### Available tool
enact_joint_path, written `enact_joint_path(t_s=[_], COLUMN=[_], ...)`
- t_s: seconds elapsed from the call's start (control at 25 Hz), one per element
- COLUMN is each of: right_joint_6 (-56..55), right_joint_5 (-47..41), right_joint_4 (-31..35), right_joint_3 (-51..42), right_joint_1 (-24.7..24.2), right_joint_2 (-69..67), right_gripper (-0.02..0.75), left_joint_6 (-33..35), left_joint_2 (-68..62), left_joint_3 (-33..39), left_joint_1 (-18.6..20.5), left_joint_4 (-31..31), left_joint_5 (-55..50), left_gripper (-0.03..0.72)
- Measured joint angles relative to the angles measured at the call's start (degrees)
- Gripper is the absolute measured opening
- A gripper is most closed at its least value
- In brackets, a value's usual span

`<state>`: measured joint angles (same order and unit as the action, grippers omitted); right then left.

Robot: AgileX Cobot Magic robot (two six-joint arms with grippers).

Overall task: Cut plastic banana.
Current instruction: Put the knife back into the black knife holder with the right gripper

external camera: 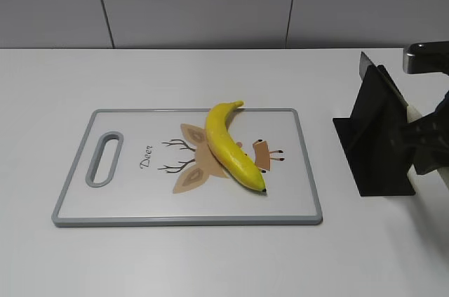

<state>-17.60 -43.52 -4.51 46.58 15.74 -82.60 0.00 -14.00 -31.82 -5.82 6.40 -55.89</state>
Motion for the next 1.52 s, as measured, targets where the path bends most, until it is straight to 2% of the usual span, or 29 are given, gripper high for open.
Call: enact_joint_path(t_s=[0.2, 0.36, 0.6, 0.84, 1.0, 1.2, 1.52], right_joint_6=[0.0, 0.1, 5.7, 11.9, 14.3, 15.7, 18.3], right_joint_5=[-0.3, -0.8, -9.5, -20.0, -24.6, -24.9, -23.0], right_joint_4=[0.4, 0.5, 1.6, 3.1, 4.5, 6.0, 7.5], right_joint_3=[1.0, 3.1, 11.2, 15.3, 15.3, 12.4, 1.8], right_joint_1=[0.0, 0.0, 0.0, 0.0, 0.0, 0.0, 0.0], right_joint_2=[-0.1, -0.1, 0.5, 7.3, 13.7, 22.9, 40.5], right_gripper=[0.456, 0.538, 0.556, 0.556, 0.556, 0.556, 0.556], left_joint_6=[0.0, 0.0, 0.0, 1.2, 6.6, 10.9, 11.3], left_joint_2=[0.0, 0.0, 0.0, 0.0, 0.0, 2.3, 13.1], left_joint_3=[0.0, 0.0, 0.0, 0.0, 0.1, 3.2, 3.4], left_joint_1=[0.0, 0.0, 0.0, 0.0, 0.0, 0.0, 0.0], left_joint_4=[0.0, 0.0, -0.8, -6.4, -8.8, -15.7, -16.1], left_joint_5=[0.0, -0.1, -1.9, -7.4, -9.8, -7.7, -6.8], left_gripper=[0.499, 0.499, 0.501, 0.629, 0.649, 0.639, 0.556])
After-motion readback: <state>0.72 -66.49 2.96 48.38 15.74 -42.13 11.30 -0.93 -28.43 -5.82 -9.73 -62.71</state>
